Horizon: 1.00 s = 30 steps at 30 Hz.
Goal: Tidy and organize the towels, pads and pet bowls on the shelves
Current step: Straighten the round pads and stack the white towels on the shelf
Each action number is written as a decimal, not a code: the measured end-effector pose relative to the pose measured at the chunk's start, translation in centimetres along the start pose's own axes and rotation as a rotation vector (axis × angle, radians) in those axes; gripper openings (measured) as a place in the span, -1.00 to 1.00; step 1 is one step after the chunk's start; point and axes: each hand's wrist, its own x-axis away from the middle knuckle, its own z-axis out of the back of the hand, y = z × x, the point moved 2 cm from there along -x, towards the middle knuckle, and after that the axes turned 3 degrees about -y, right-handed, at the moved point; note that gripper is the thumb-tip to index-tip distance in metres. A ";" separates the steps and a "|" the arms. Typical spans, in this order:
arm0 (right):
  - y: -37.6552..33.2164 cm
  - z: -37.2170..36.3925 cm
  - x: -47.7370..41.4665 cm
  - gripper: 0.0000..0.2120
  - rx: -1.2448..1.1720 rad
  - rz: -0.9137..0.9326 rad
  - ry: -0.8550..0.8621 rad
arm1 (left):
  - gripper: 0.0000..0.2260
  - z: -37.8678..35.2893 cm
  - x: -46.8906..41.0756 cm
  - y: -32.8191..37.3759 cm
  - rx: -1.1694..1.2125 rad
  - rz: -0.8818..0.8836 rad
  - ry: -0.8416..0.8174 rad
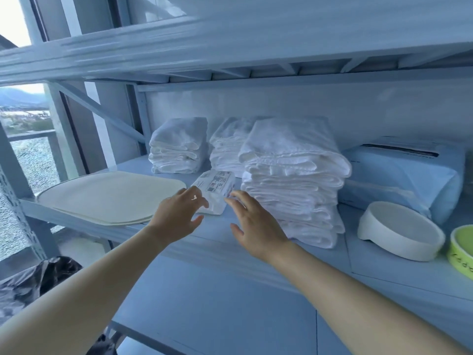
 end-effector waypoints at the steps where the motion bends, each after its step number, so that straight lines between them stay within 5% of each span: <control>1: -0.4 -0.6 -0.8 -0.49 0.001 -0.007 -0.005 | -0.81 -0.2 -0.1 -0.9 0.008 0.000 0.003; 15: -0.3 -7.1 -8.4 -0.42 0.035 -0.233 -0.049 | -0.38 -4.5 -4.1 -6.5 0.266 -0.114 -0.151; 30: -1.3 -4.0 -8.8 -0.52 -0.071 -0.219 0.095 | -0.47 -0.7 -3.7 -8.2 0.425 -0.191 0.012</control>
